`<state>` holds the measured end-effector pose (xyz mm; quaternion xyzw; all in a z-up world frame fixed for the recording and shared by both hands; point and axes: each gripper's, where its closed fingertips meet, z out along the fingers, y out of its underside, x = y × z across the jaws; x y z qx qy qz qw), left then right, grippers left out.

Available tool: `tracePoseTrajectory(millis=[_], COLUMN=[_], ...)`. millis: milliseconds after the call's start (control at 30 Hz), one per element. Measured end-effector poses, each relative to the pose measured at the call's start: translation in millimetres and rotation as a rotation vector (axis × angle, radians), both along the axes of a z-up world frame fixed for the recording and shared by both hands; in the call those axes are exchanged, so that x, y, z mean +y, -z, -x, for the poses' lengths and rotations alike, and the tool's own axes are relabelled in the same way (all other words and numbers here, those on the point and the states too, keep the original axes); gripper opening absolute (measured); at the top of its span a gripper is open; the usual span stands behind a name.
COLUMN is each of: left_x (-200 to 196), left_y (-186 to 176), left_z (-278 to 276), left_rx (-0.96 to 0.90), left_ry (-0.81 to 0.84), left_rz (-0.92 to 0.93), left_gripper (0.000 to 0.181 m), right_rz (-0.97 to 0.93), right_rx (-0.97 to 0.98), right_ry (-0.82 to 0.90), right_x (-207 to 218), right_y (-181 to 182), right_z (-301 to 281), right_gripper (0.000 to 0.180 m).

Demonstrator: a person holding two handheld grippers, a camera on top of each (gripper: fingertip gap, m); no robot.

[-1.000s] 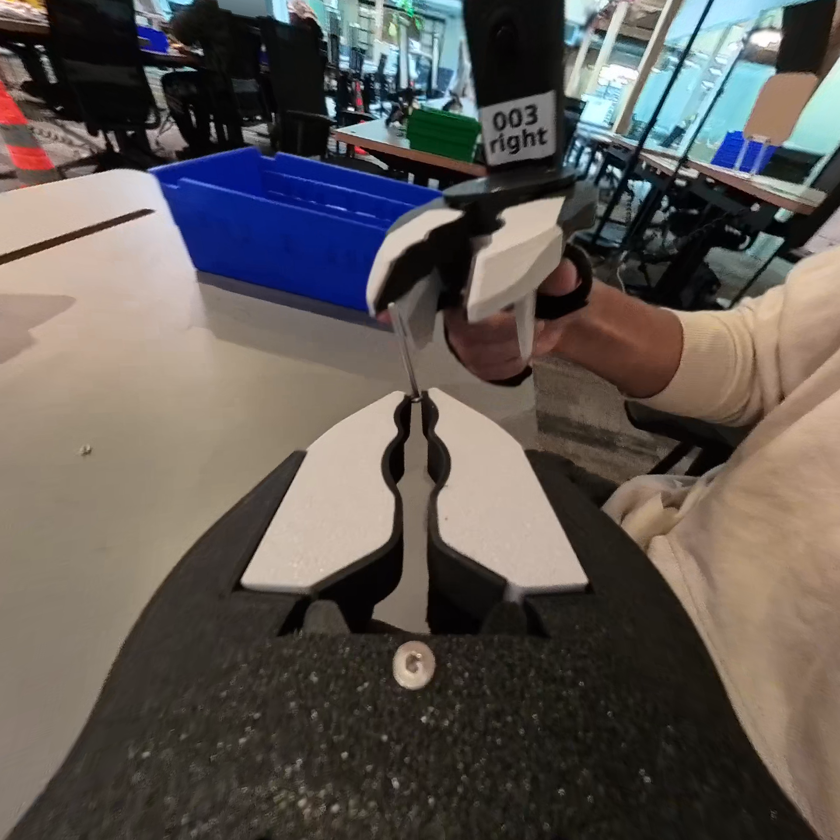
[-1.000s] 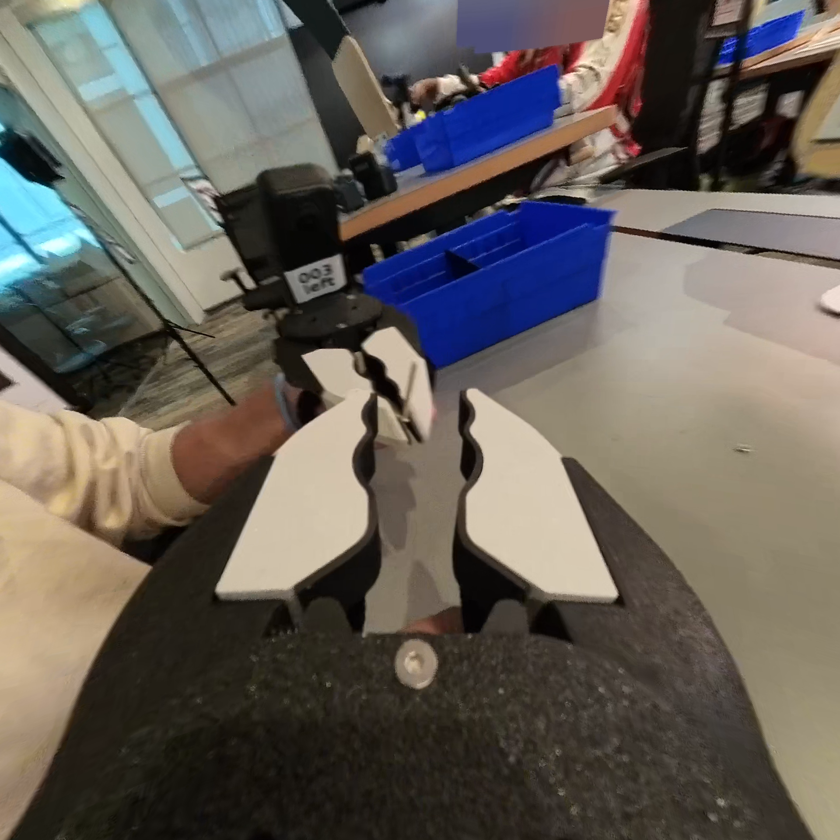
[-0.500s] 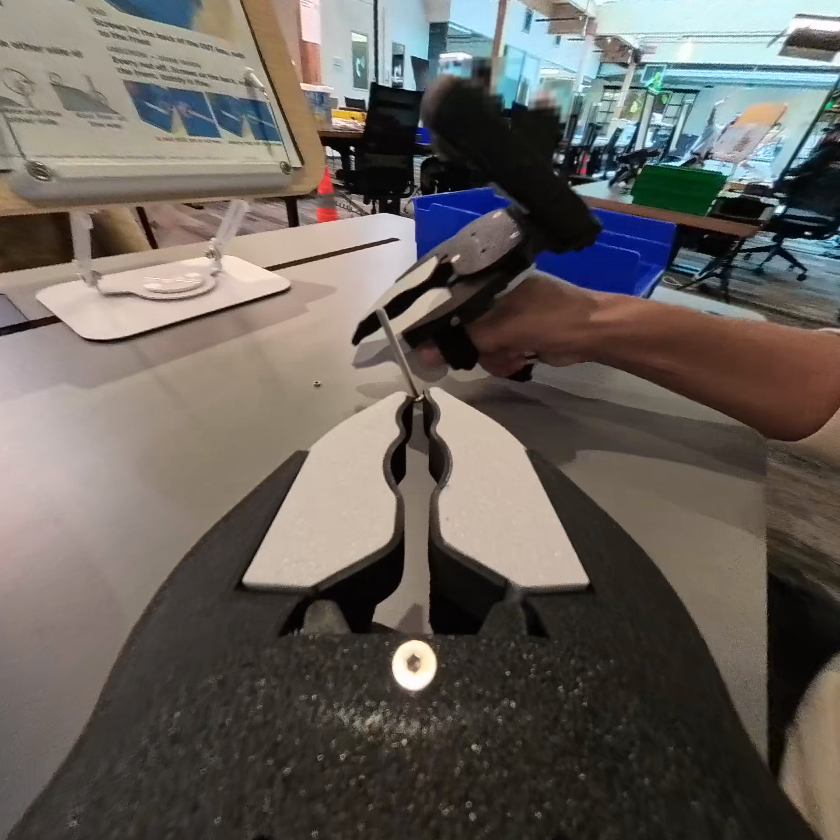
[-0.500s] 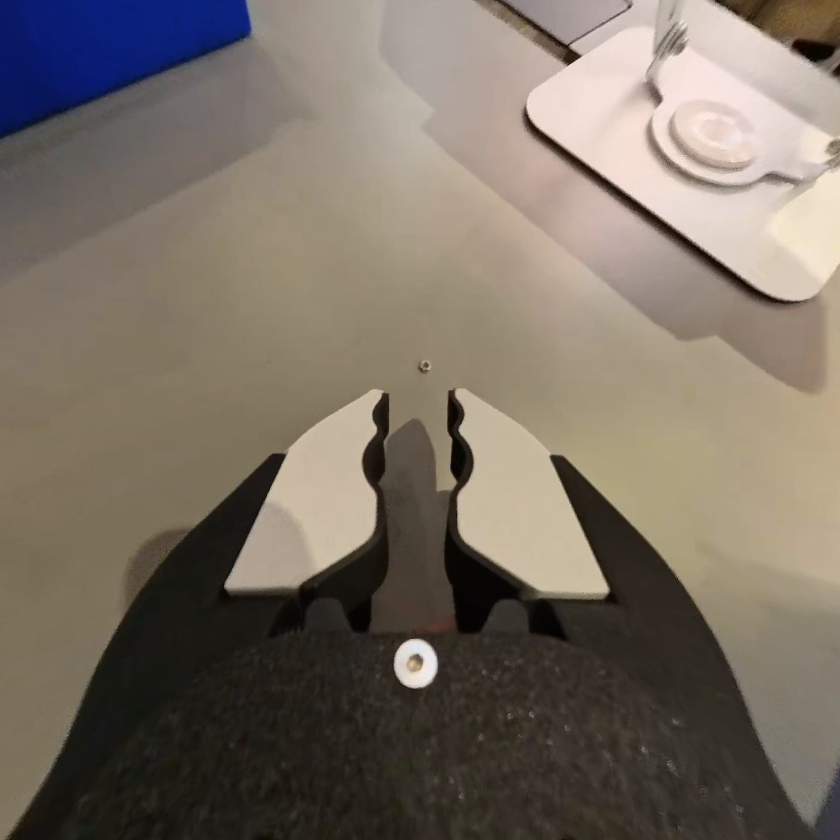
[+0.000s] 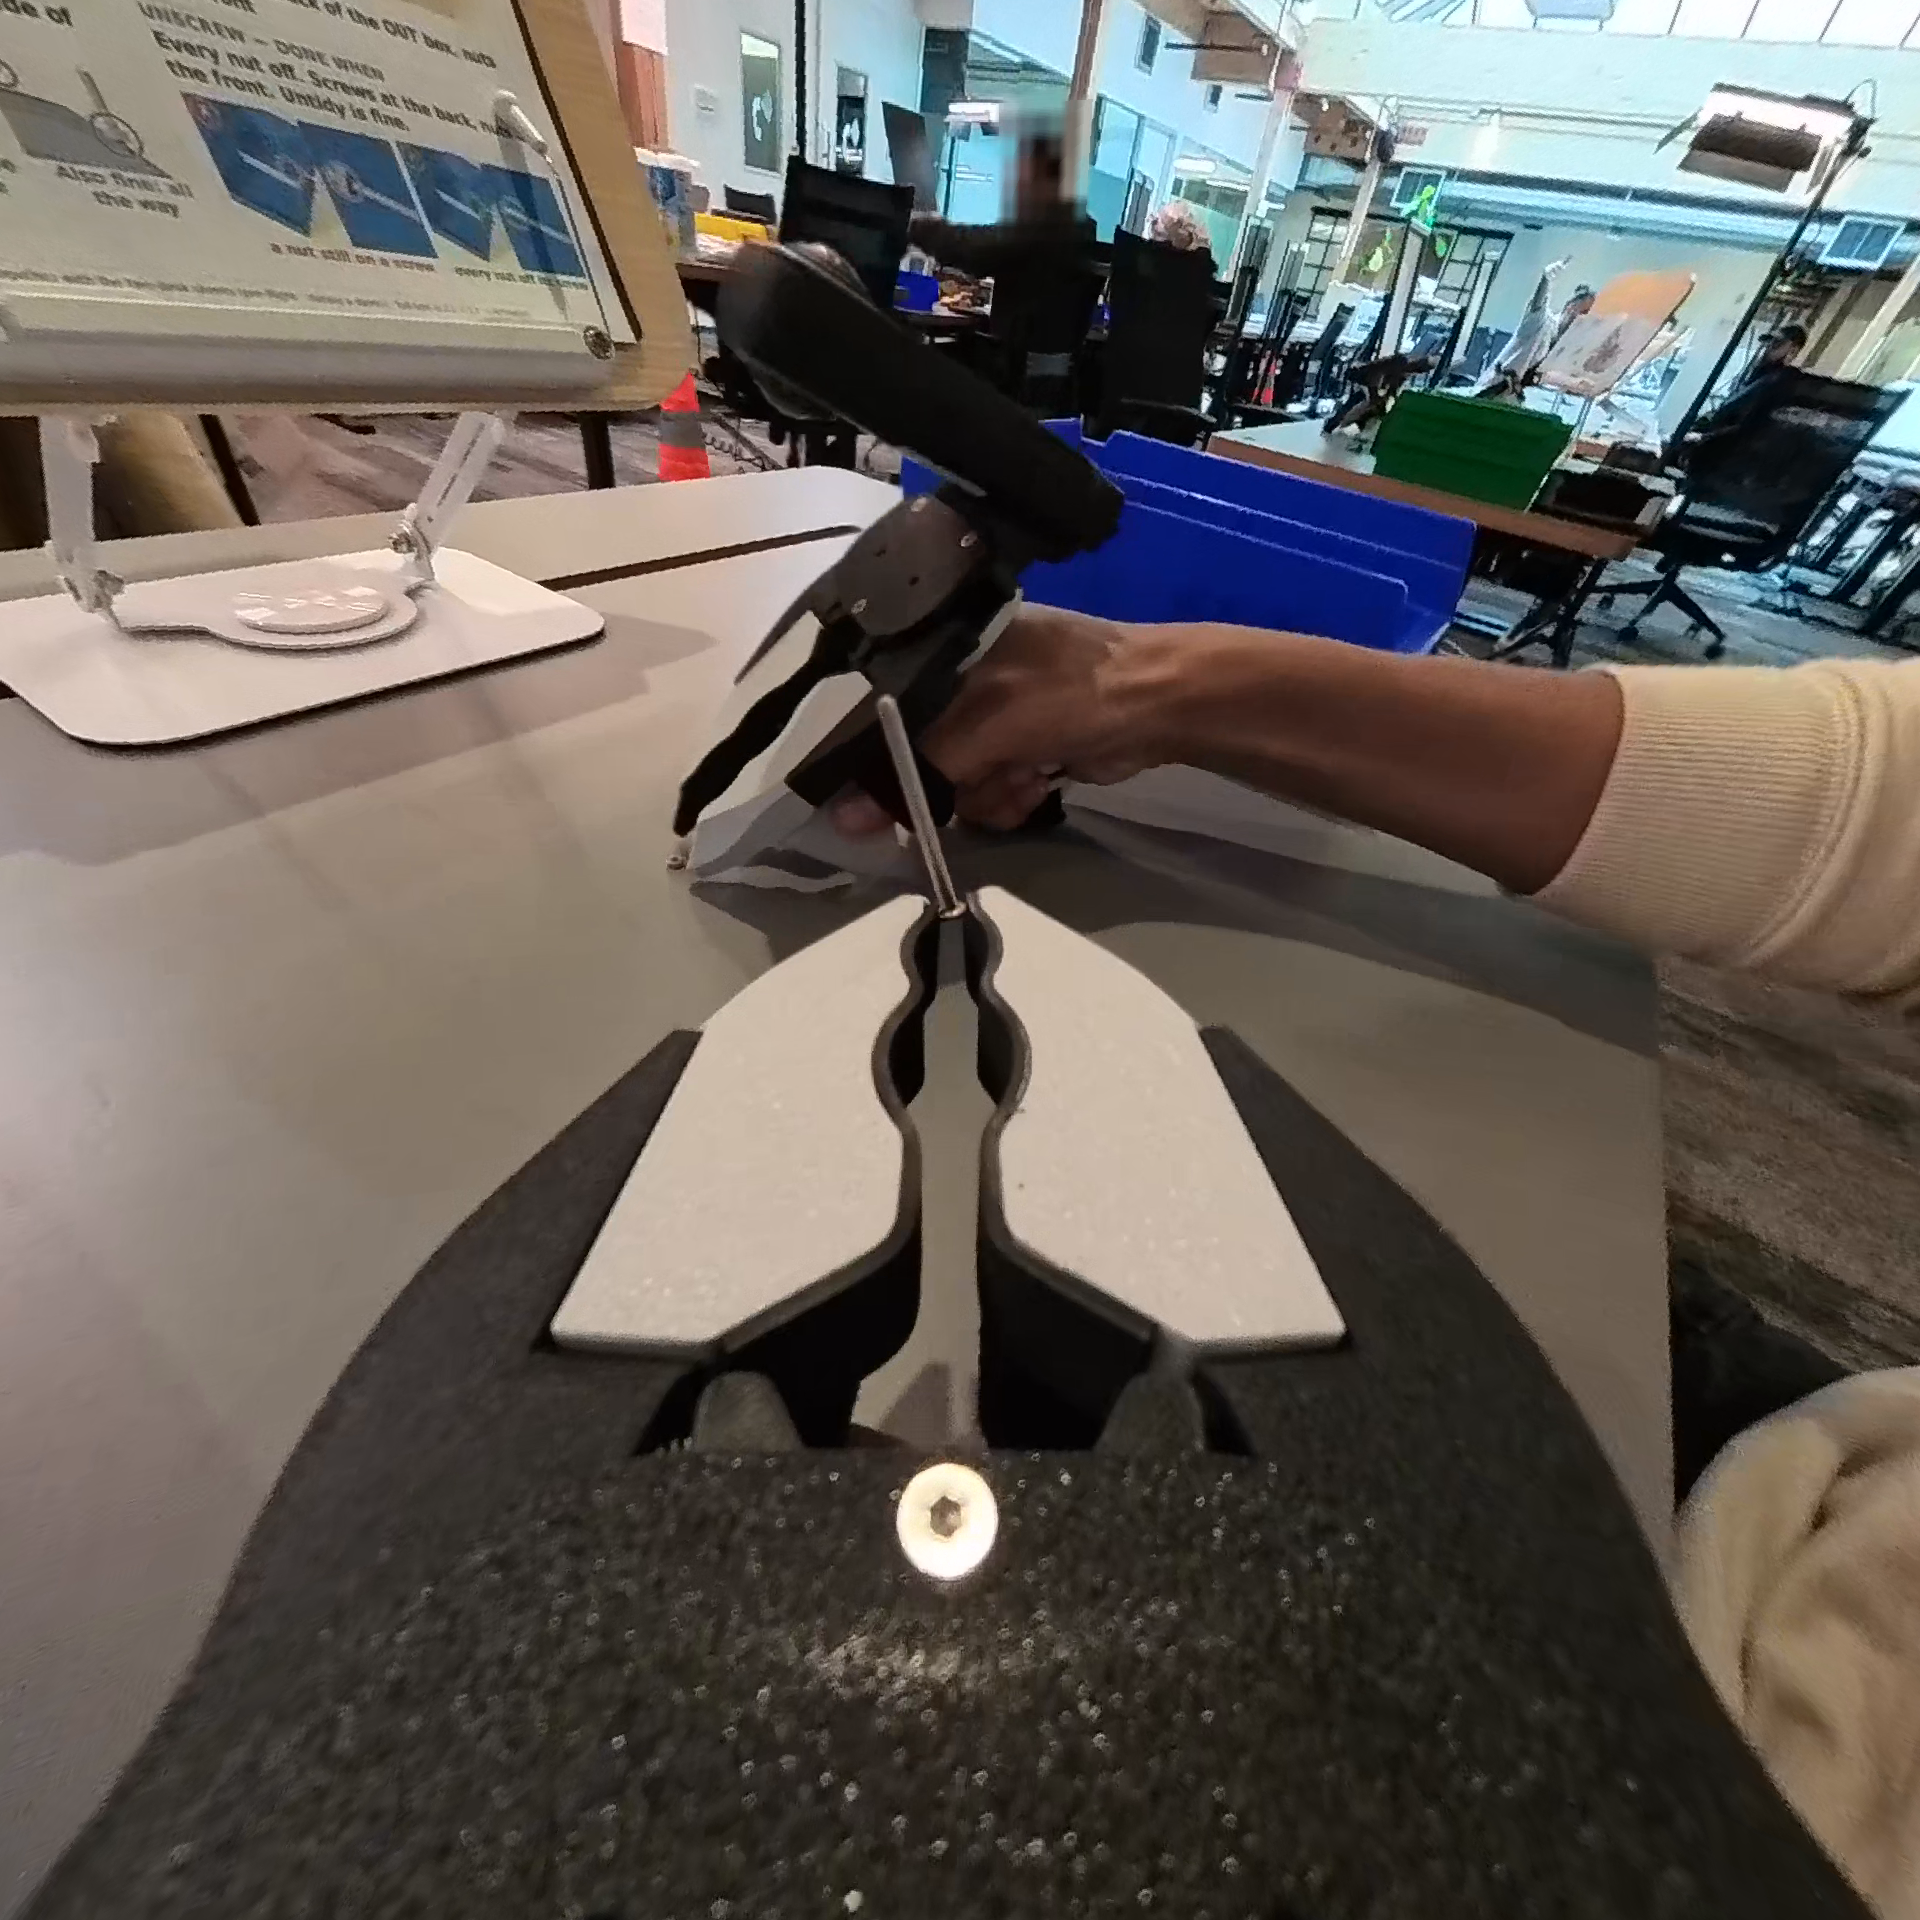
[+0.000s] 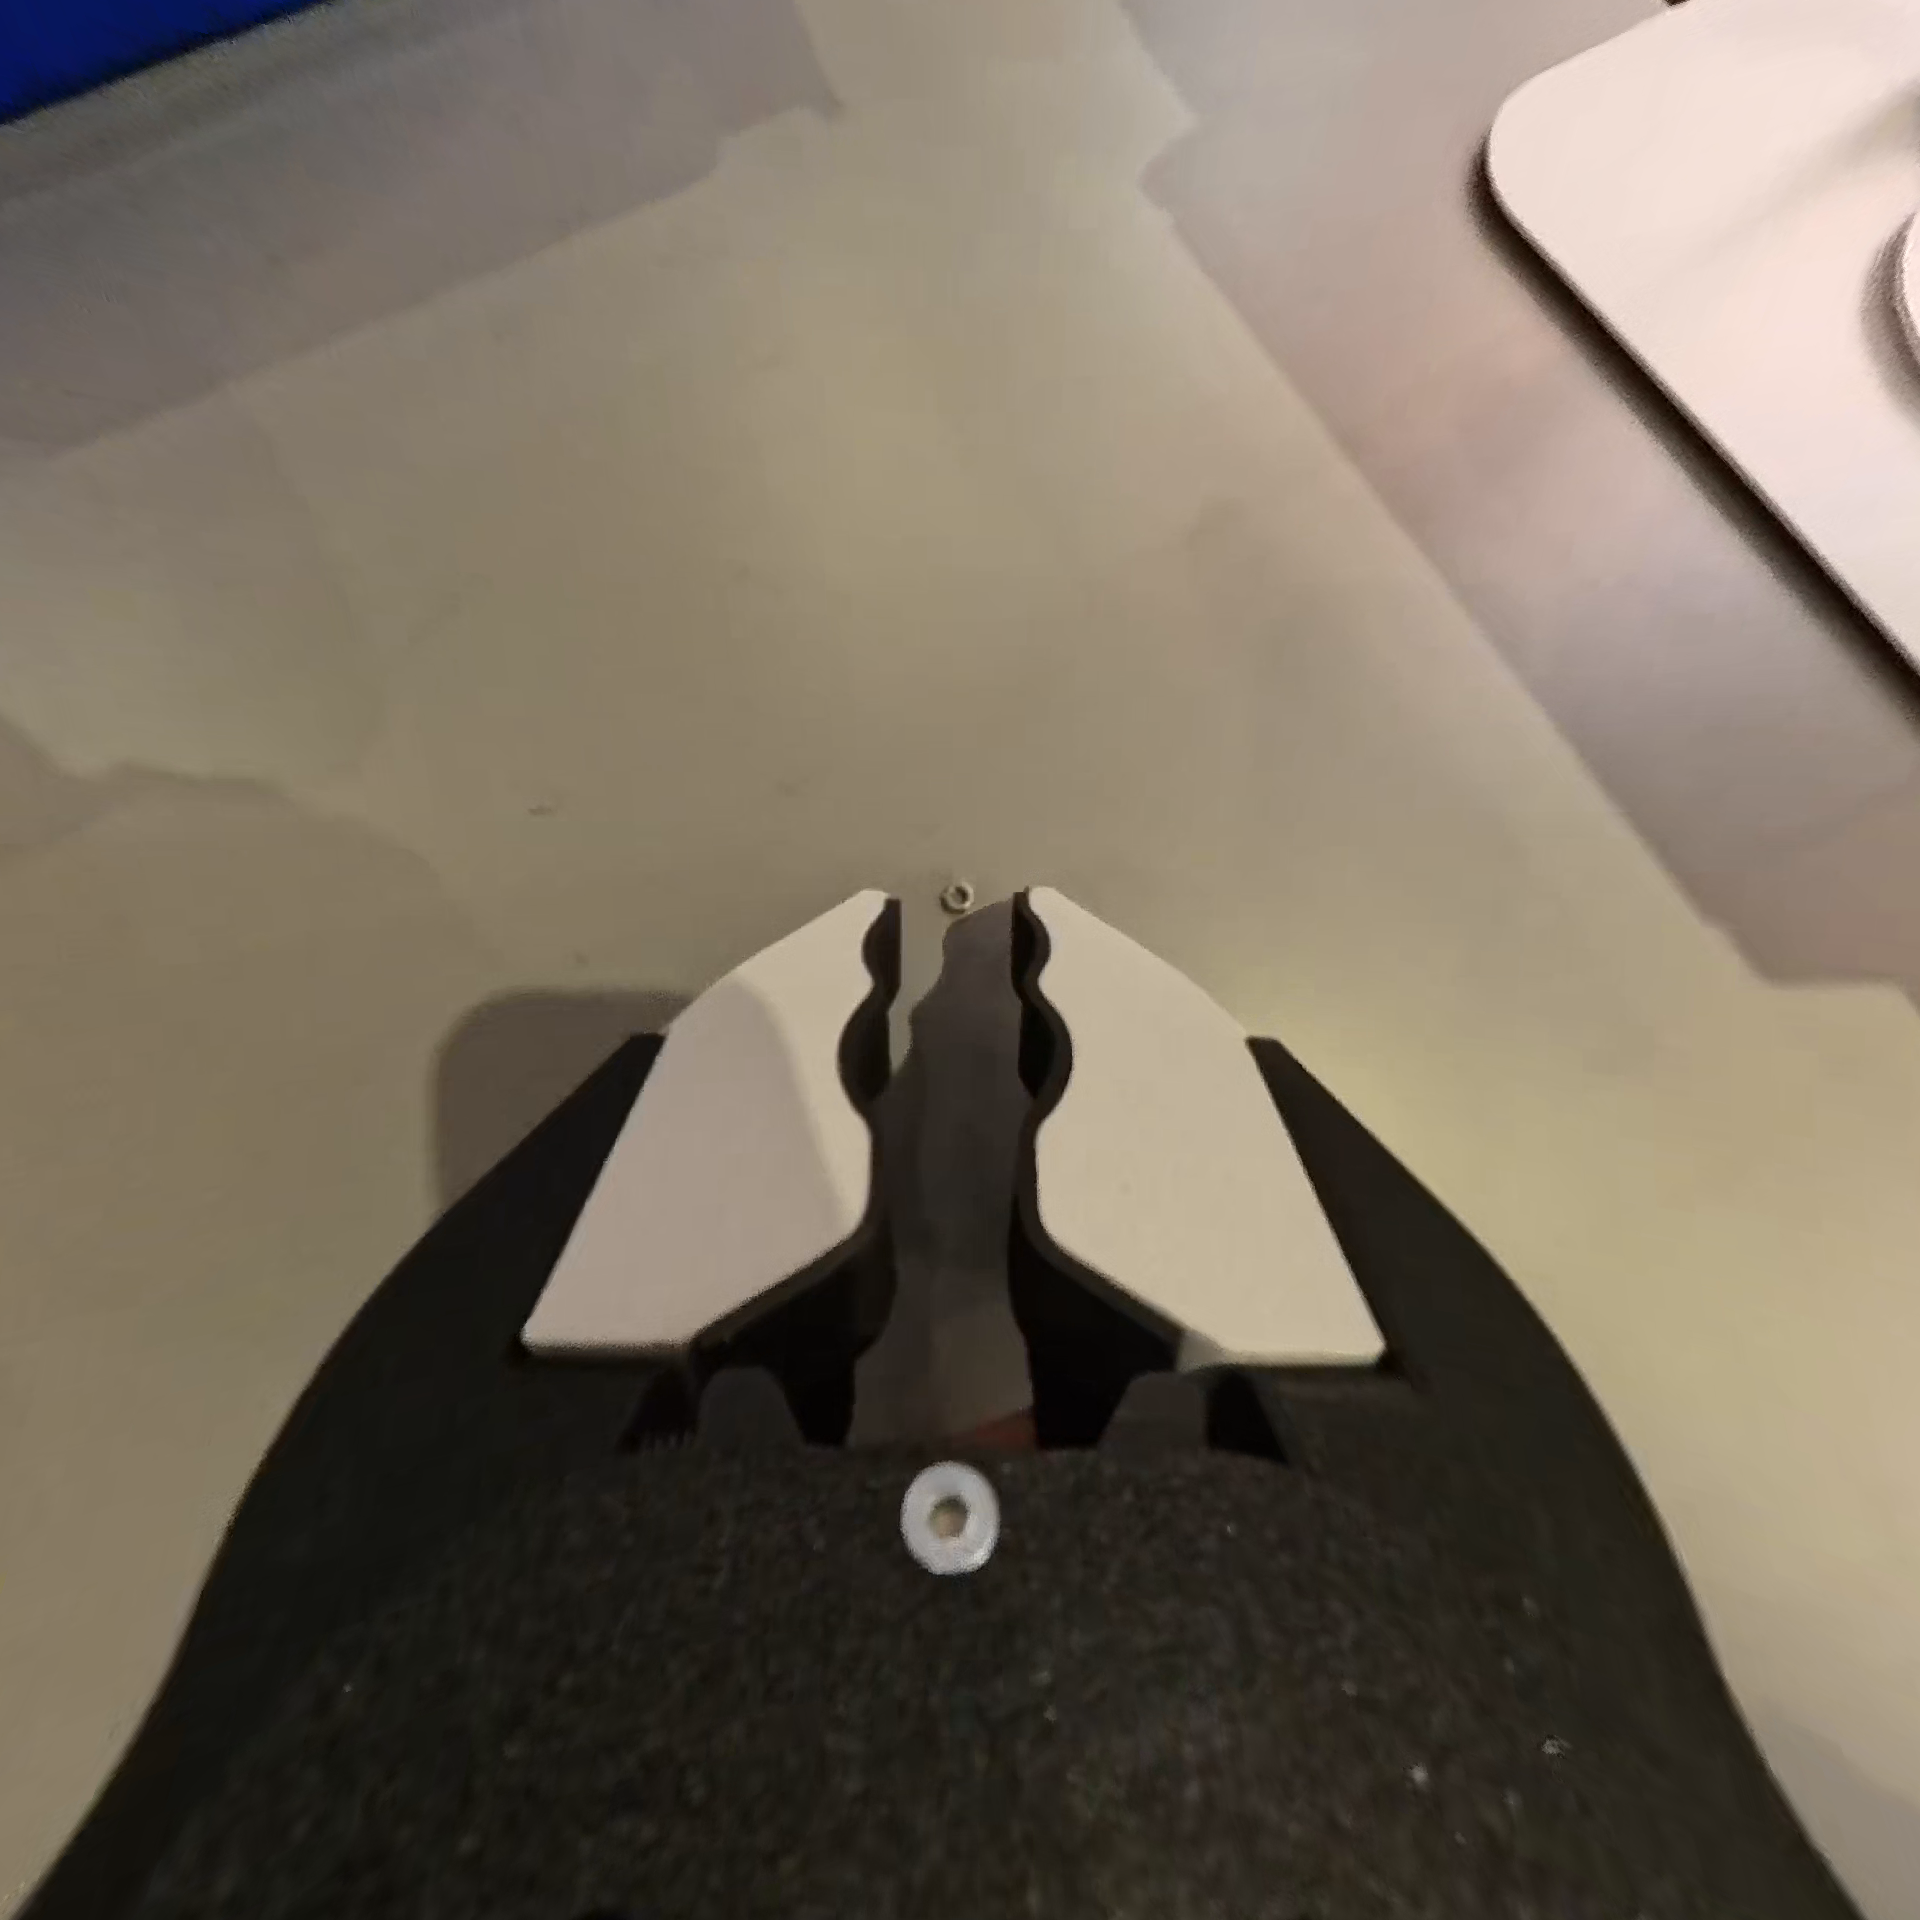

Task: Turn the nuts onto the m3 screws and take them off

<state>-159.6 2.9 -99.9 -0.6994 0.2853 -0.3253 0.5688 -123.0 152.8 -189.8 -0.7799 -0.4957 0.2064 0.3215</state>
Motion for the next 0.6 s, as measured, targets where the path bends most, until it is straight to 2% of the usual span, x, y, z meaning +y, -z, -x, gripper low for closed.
tracePoseTrajectory(millis=[300, 600], left_x=[-3.2, -5.0], left_y=[2.8, 3.7], left_z=[-4.8, -6.8], left_rx=[0.035, 0.047], left_ry=[0.018, 0.027], left_rz=[-0.012, -0.019], left_gripper=[0.004, 0.004], right_rz=[0.007, 0.051], right_rx=[-0.012, -0.006], right_ry=[-0.165, -0.199], right_x=[2.6, 0.1], right_y=[1.3, 2.3], right_z=[6.3, 4.8], right_gripper=[0.017, 0.012])
